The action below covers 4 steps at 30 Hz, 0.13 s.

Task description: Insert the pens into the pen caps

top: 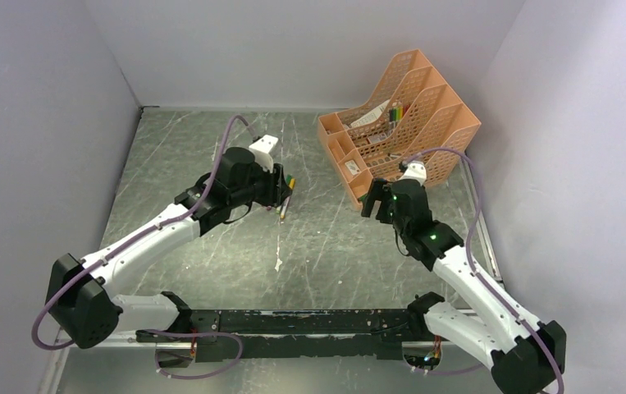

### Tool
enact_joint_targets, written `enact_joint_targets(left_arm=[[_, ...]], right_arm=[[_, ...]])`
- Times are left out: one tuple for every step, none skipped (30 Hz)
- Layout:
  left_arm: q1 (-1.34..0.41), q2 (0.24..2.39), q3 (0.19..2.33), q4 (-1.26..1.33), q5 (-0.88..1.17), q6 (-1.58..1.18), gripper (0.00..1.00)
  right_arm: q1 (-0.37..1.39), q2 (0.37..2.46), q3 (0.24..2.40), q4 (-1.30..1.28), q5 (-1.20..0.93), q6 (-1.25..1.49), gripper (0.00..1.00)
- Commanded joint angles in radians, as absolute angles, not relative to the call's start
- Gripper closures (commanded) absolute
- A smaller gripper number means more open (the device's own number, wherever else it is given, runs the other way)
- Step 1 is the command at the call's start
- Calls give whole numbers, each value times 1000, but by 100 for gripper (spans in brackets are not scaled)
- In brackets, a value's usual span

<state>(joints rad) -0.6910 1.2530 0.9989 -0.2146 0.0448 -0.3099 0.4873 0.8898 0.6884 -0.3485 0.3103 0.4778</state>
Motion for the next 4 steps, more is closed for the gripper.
enact_joint_targets(left_arm=[[-691,1252,1009,-208,36,-309,49],[-691,1250,1007,-207,35,-310,50],[-692,1249,1008,-207,34,-313,49],[-692,1247,1008,-208,33,-315,50]], right_arm=[[488,900,723,-364,360,512,19],[488,914,738,-382,362,513,19],[487,923,749,-397,362,510,18],[487,924,753,-401,359,507,17]])
